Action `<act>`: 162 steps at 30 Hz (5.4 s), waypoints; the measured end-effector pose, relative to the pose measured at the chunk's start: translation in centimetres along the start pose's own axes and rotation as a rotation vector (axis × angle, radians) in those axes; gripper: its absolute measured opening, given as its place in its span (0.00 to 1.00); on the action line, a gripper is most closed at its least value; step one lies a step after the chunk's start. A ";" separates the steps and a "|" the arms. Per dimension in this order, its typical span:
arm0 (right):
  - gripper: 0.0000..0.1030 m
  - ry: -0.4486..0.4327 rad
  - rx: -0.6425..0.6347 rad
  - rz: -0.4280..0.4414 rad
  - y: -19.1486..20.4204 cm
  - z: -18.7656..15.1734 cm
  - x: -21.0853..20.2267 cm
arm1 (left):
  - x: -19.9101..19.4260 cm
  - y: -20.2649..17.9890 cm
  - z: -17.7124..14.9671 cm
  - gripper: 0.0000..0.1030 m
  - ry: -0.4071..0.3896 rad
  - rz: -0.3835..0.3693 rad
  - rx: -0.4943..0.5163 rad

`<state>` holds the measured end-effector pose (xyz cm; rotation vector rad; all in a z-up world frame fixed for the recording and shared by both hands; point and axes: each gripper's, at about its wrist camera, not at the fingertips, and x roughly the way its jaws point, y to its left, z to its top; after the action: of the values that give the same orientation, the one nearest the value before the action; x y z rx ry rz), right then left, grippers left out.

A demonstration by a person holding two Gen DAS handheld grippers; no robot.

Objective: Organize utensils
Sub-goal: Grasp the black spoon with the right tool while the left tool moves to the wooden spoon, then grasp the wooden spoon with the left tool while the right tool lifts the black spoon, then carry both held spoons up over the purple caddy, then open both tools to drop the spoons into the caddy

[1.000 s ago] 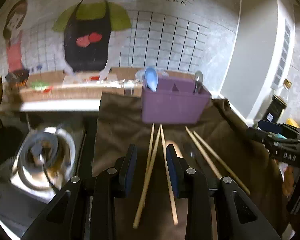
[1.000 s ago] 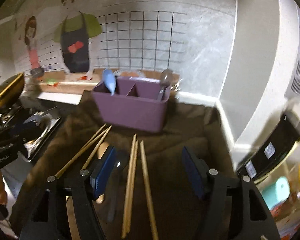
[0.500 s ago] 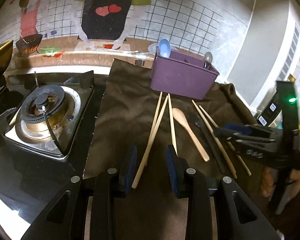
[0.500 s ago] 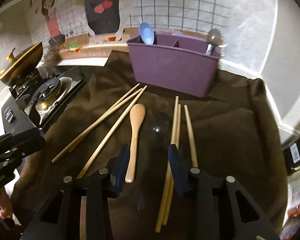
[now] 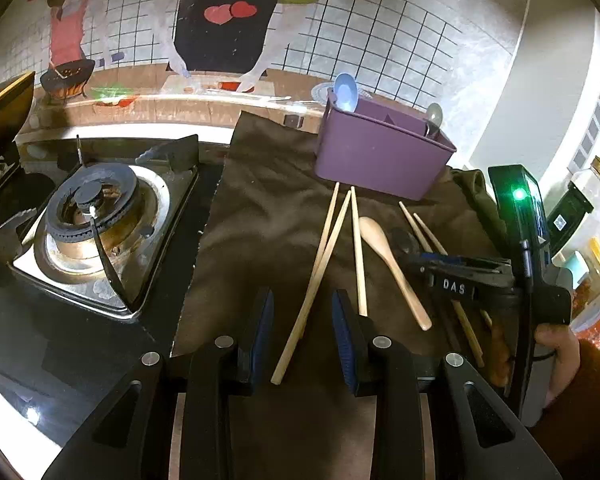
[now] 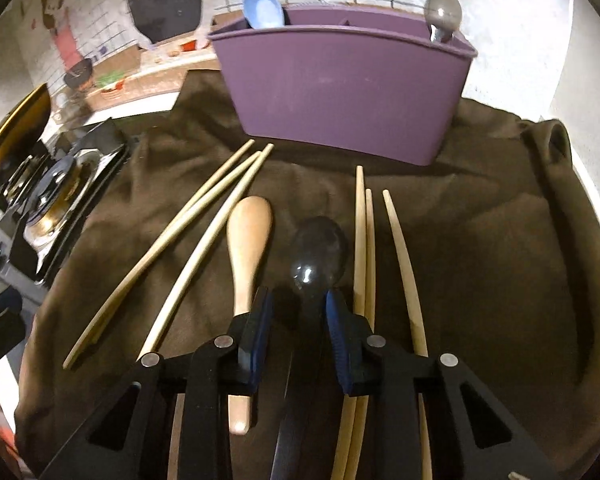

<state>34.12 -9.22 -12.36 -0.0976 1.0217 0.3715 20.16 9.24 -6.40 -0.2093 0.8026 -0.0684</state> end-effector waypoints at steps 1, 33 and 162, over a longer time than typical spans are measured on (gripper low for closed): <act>0.26 -0.006 0.006 -0.001 -0.1 0.2 0.1 | 0.1 0.1 0.0 0.31 0.004 0.003 -0.002; 0.29 -0.298 0.116 -0.063 -5.6 -0.3 -12.6 | 11.6 -7.6 4.5 0.31 0.206 -0.120 0.021; 0.36 -0.369 0.041 -0.140 -8.3 10.0 -10.8 | 6.1 -5.9 18.1 0.32 -0.311 -0.071 0.116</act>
<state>40.11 -17.22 1.27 -0.0596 0.6528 0.2296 37.55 5.55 2.81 -0.1345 0.4799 -0.1457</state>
